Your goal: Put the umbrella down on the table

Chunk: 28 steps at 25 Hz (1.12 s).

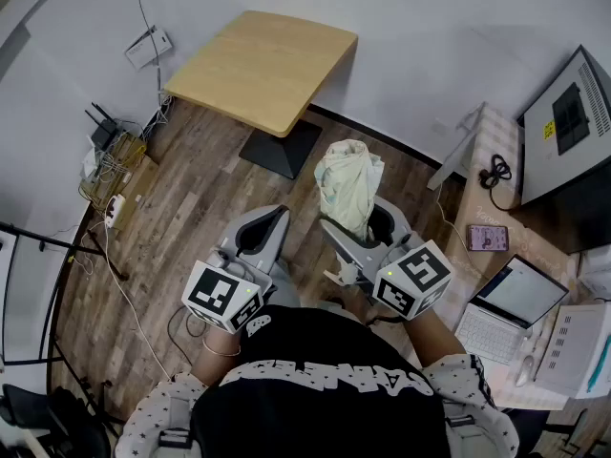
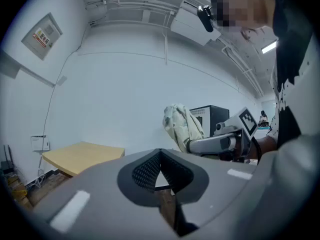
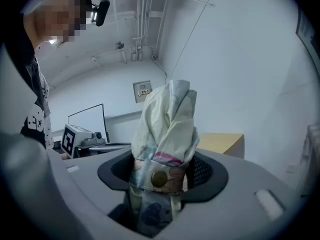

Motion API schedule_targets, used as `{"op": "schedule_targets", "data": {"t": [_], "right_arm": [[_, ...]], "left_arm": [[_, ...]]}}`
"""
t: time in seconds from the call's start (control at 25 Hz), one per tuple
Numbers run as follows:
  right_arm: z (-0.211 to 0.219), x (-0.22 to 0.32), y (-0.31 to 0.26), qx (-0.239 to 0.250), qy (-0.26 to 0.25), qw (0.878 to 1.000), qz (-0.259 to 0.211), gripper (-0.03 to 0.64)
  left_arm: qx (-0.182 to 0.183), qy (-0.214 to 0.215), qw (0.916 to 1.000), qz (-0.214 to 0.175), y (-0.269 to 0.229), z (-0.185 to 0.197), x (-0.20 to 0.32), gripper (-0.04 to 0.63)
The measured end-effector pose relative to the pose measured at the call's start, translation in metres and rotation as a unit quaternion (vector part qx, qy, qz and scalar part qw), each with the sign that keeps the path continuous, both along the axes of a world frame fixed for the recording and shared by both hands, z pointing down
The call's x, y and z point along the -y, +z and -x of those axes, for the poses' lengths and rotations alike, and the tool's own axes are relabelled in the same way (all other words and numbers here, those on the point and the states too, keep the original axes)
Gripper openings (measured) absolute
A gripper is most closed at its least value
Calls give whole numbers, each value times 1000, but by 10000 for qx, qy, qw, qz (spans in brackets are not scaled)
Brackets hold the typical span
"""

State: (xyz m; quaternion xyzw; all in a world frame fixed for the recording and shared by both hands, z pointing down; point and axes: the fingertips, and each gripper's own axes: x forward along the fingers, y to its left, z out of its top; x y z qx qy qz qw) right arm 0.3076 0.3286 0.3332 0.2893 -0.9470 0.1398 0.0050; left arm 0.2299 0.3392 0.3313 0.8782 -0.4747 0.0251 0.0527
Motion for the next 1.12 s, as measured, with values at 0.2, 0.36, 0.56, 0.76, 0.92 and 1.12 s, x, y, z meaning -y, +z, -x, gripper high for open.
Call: {"op": "schedule_targets", "data": {"t": [0.2,0.36,0.56,0.76,0.92,1.12], "right_arm": [[0,0,5,114,3,9999,114,281],[8,1,12,99,2,9999,138,282],[15,7,16,-40,-52,9999,112,282],[31,21,13,-90,7,9999,101,282],[42,35,10,-83,29,9999,104,282],[56,57,12,-60,89,9998,171,282]], "left_arm": [[21,23,10000,29,4,1,2,-5],[30,13,10000,-25,7,8,2,-5],[-27,-68,10000,8,14,19,4,-5],[-67,-98,9999,47,12,39,17,-5],[-57,-87,9999,-16,7,51,35,-5],[-90,-62,9999,-16,6,65,53,-5]]}}
